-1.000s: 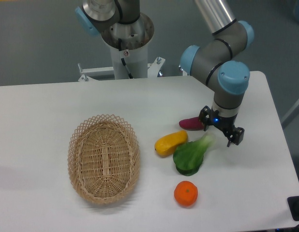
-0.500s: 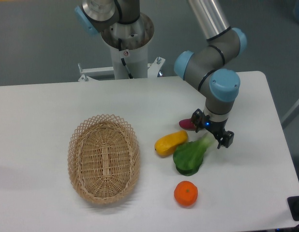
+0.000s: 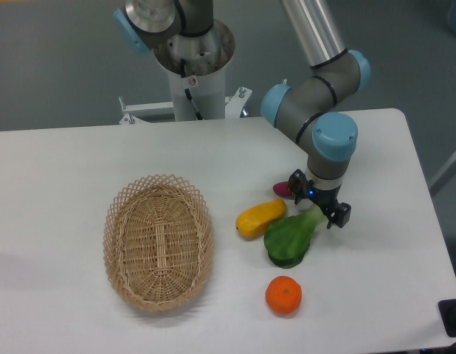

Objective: Pick up the green vegetable from the table
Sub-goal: 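Lower the gripper onto the bok choy and close on its leaves, then lift the grasped bok choy up off the table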

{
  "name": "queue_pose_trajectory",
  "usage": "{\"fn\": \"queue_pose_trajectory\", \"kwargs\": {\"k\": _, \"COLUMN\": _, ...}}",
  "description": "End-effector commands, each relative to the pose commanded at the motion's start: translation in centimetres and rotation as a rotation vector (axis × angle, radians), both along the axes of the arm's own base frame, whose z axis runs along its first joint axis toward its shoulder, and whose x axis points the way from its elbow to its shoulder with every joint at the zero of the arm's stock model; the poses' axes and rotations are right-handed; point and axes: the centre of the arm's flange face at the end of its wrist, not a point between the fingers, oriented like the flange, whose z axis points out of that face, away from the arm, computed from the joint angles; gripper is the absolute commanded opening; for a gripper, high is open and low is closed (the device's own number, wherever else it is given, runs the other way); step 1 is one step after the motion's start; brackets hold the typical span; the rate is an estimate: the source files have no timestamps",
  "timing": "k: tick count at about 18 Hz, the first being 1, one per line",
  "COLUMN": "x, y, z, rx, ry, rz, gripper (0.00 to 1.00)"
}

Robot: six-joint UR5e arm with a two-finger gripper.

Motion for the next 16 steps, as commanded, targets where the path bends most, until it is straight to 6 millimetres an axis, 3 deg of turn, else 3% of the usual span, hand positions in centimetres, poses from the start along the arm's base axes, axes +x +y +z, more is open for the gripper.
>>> {"fn": "queue_pose_trajectory", "kwargs": {"k": 2, "x": -0.03, "y": 0.02, "z": -0.05, "rx": 0.005, "ry": 0.009, "rz": 0.005, "gripper": 0.96}}
{"fn": "queue_pose_trajectory", "kwargs": {"k": 5, "x": -0.08, "y": 0.14, "z": 0.10, "rx": 0.011, "ry": 0.017, "rz": 0.018, "gripper": 0.67}}
{"fn": "queue_pose_trajectory", "kwargs": {"k": 16, "x": -0.57, "y": 0.43, "z": 0.76, "rx": 0.021, "ry": 0.030, "rz": 0.019, "gripper": 0.39}}
